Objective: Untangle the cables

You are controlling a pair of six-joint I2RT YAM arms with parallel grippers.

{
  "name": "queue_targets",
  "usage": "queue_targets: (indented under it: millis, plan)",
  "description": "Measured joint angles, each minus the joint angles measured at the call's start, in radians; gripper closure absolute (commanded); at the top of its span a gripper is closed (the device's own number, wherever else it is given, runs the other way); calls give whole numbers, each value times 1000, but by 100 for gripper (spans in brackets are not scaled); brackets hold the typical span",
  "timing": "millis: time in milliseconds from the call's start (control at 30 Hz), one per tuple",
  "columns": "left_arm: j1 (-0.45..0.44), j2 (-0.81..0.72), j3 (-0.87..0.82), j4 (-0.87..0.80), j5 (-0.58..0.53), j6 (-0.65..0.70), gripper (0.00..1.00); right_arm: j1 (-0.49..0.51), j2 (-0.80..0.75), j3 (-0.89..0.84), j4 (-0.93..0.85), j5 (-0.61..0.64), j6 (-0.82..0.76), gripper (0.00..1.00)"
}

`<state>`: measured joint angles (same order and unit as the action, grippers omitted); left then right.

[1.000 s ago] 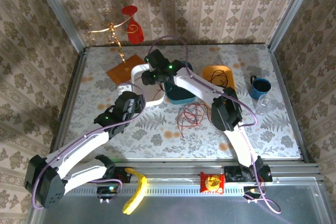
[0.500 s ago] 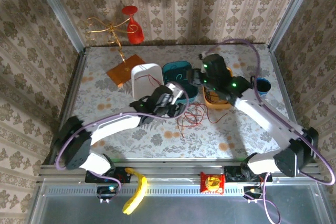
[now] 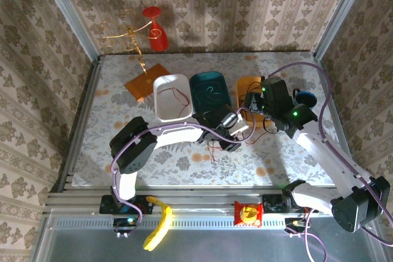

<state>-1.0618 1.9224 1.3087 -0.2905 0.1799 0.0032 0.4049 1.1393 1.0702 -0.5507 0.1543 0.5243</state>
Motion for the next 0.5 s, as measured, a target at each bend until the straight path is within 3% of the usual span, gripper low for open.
queue_targets:
  millis: [367,500]
  plan:
    - [-10,2,-46,-143,-47,37,46,-8,-1,-30,2,-25,11,55]
    - [-10,34,-24,-170,-76,54,54,-10,-1,-30,2,-31,11,55]
